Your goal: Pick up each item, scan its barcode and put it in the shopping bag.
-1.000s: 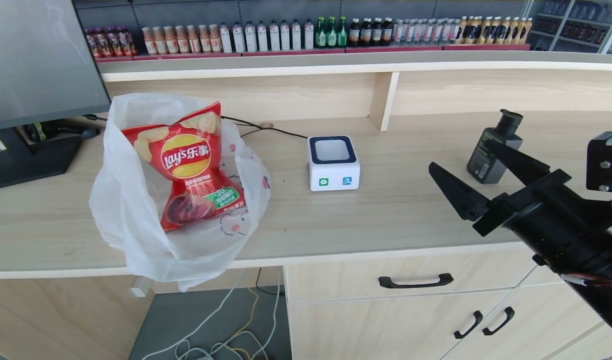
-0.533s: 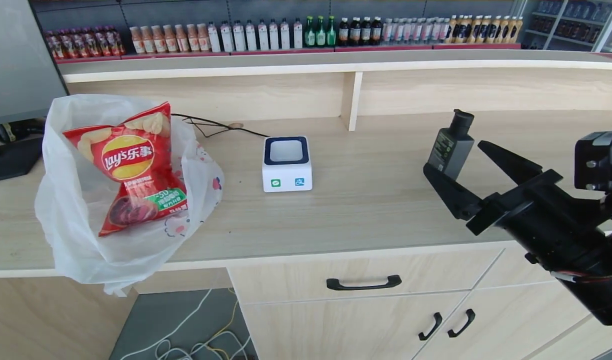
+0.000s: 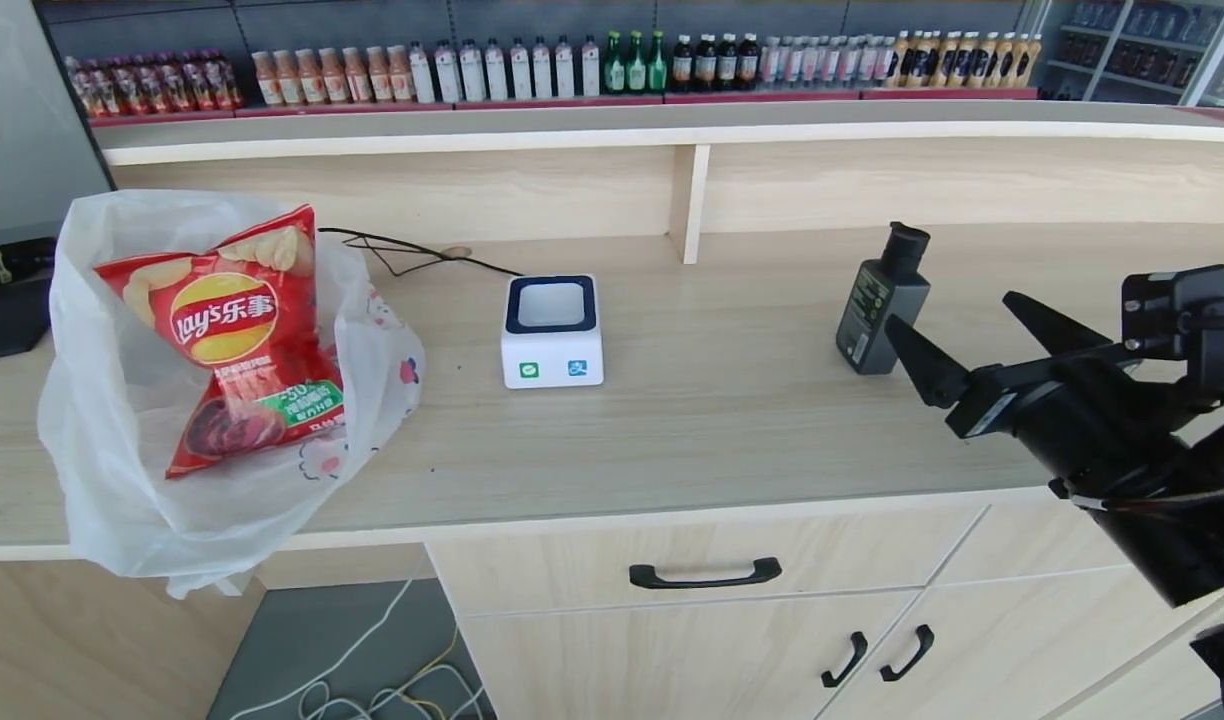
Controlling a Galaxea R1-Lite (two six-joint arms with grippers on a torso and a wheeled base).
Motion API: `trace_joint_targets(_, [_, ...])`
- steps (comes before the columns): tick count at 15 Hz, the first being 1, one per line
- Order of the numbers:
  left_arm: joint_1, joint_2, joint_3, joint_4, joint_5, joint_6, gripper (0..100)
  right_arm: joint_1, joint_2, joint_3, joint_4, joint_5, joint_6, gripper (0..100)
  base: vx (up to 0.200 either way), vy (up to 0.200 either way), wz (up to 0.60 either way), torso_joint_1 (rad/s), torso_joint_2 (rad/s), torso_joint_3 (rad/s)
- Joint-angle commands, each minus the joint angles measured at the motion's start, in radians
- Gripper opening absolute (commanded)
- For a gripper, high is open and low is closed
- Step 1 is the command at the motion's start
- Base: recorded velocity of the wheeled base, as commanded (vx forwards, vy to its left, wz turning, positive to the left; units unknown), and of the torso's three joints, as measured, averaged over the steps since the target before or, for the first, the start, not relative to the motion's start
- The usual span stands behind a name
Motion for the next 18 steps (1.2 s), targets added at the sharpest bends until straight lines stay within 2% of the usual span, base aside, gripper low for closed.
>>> trace_joint_targets(1, [0.001, 0.0, 0.0, 0.0, 0.0, 0.0, 100, -0.02, 0.057, -0.05, -0.001, 0.003, 0.0, 100, 0.0, 0.0, 0.0, 0.0, 0.0, 0.0])
trace_joint_targets(6, [0.001, 0.0, 0.0, 0.0, 0.0, 0.0, 100, -0.023, 0.176, -0.17, -0.001, 0.001, 0.0, 100, 0.0, 0.0, 0.0, 0.0, 0.0, 0.0])
trace_joint_targets(7, [0.001, 0.0, 0.0, 0.0, 0.0, 0.0, 100, -0.025, 0.224, -0.236, -0.001, 0.003, 0.0, 100, 0.0, 0.0, 0.0, 0.0, 0.0, 0.0])
trace_joint_targets(11, [0.001, 0.0, 0.0, 0.0, 0.0, 0.0, 100, -0.025, 0.285, -0.245, -0.001, -0.017, 0.031, 100, 0.0, 0.0, 0.0, 0.0, 0.0, 0.0])
trace_joint_targets(13, [0.001, 0.0, 0.0, 0.0, 0.0, 0.0, 100, -0.031, 0.319, -0.329, 0.007, -0.019, 0.024, 100, 0.0, 0.0, 0.0, 0.0, 0.0, 0.0])
trace_joint_targets(18, [0.001, 0.0, 0.0, 0.0, 0.0, 0.0, 100, -0.087, 0.328, -0.5, 0.188, -0.003, 0.017, 100, 0.0, 0.0, 0.0, 0.0, 0.0, 0.0])
